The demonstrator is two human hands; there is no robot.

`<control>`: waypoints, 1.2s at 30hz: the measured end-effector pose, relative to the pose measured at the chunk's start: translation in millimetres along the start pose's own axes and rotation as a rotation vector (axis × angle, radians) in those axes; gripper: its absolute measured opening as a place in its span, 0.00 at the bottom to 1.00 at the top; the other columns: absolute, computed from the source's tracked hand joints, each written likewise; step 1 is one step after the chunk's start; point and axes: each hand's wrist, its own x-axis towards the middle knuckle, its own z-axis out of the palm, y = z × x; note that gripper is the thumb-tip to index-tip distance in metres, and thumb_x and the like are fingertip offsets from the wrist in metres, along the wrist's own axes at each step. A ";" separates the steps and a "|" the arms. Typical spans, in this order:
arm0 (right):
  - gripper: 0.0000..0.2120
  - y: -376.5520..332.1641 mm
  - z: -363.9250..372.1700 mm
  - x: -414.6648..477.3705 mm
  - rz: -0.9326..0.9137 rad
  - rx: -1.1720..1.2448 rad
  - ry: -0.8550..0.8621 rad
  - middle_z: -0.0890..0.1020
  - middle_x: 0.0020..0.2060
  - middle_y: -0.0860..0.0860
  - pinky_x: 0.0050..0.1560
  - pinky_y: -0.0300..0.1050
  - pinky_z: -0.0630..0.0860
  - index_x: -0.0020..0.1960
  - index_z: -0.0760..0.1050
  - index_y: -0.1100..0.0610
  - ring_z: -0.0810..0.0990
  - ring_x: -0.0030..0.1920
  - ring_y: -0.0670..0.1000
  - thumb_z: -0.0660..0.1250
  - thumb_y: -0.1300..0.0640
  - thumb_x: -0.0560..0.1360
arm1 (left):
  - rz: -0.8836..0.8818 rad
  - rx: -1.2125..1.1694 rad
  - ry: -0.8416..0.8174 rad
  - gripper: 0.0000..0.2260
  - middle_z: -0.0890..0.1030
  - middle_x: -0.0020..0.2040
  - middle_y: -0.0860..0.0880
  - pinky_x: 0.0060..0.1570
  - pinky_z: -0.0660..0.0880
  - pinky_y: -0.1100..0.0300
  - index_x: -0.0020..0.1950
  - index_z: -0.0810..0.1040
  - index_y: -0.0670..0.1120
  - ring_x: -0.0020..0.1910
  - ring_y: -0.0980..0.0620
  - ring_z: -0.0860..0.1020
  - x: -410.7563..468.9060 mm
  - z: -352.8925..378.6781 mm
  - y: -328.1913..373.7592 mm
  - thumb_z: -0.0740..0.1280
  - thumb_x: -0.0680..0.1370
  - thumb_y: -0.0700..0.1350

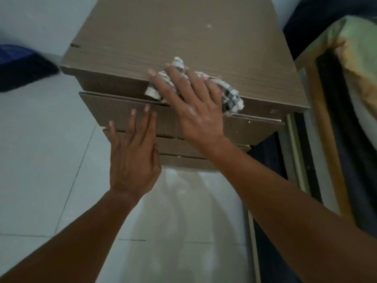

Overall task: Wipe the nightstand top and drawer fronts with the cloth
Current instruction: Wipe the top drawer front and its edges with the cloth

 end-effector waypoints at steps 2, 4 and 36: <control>0.23 34.0 -14.3 -29.7 0.075 -0.112 0.004 0.77 0.70 0.46 0.66 0.52 0.63 0.77 0.67 0.43 0.74 0.68 0.52 0.63 0.53 0.83 | 0.094 -0.051 -0.002 0.30 0.55 0.82 0.45 0.74 0.47 0.32 0.82 0.56 0.43 0.81 0.42 0.53 -12.3 10.4 13.2 0.58 0.81 0.48; 0.21 60.4 -30.2 -57.6 0.130 -0.159 -0.012 0.78 0.68 0.47 0.64 0.53 0.64 0.75 0.69 0.45 0.72 0.66 0.52 0.61 0.49 0.83 | 0.161 -0.093 0.028 0.29 0.57 0.81 0.46 0.75 0.45 0.32 0.81 0.58 0.44 0.81 0.43 0.53 -15.2 16.0 28.4 0.60 0.80 0.48; 0.13 90.2 191.3 -244.3 0.650 0.281 -0.113 0.74 0.47 0.46 0.62 0.52 0.67 0.49 0.73 0.50 0.69 0.54 0.49 0.52 0.49 0.85 | -0.291 -0.160 0.407 0.09 0.86 0.48 0.51 0.68 0.65 0.41 0.57 0.86 0.49 0.48 0.49 0.78 -19.3 258.9 45.6 0.68 0.80 0.45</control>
